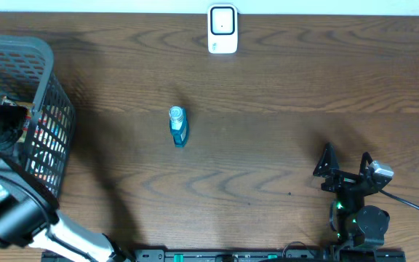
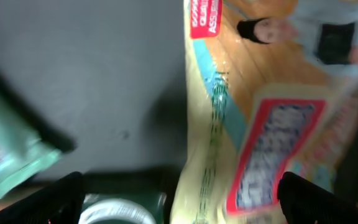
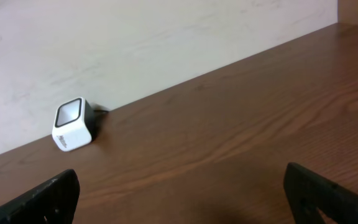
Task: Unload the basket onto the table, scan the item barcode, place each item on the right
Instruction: 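Reach the left gripper back into the basket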
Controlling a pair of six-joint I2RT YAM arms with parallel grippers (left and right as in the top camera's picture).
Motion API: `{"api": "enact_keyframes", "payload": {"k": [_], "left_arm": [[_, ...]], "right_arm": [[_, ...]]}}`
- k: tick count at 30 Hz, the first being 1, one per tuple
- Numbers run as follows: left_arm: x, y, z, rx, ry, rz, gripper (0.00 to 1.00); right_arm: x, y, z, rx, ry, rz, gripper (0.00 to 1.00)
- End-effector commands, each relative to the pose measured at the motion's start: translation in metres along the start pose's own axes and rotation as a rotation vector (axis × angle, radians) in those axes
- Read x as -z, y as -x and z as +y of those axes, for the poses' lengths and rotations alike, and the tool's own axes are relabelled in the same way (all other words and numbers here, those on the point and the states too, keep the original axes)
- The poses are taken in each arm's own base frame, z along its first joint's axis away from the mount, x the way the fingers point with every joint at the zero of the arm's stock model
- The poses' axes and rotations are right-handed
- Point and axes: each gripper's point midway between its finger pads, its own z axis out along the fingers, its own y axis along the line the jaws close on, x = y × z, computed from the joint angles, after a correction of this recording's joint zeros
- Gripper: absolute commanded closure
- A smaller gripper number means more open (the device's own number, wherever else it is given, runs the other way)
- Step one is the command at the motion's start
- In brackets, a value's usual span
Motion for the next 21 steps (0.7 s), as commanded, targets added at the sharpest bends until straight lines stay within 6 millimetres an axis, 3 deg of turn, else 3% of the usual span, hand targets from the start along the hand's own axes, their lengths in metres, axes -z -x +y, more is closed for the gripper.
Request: {"api": "enact_keyframes", "payload": {"k": [1,6,10,11,14,16,18,21], "left_arm": [[-0.030,-0.014,-0.005,-0.032,0.007,0.069,0.02],[-0.062,-0.028,-0.019,-0.047,-0.021,0.133,0.02],[-0.072,-0.034,-0.021,-0.061,-0.014,0.143,0.05],[-0.072,-0.034,-0.022,-0.062,-0.014,0.143,0.14],[-0.069,-0.032,-0.022,-0.069,-0.020,0.137,0.58],[-0.066,-0.032,-0.022,-0.087,-0.020,0.138,0.76],[-0.059,-0.030,-0.022,-0.103,-0.016,0.143,0.92],[-0.041,-0.022,-0.022,-0.119,-0.016,0.136,0.93]], "right_arm": [[0.000,-0.001,0.001,0.015,0.002,0.001,0.01],[0.000,-0.001,0.001,0.015,0.002,0.001,0.01],[0.000,-0.001,0.001,0.015,0.002,0.001,0.01],[0.000,-0.001,0.001,0.015,0.002,0.001,0.01],[0.000,-0.001,0.001,0.016,0.002,0.001,0.01],[0.000,-0.001,0.001,0.015,0.002,0.001,0.01],[0.000,-0.001,0.001,0.016,0.002,0.001,0.01],[0.000,-0.001,0.001,0.015,0.002,0.001,0.01]]}}
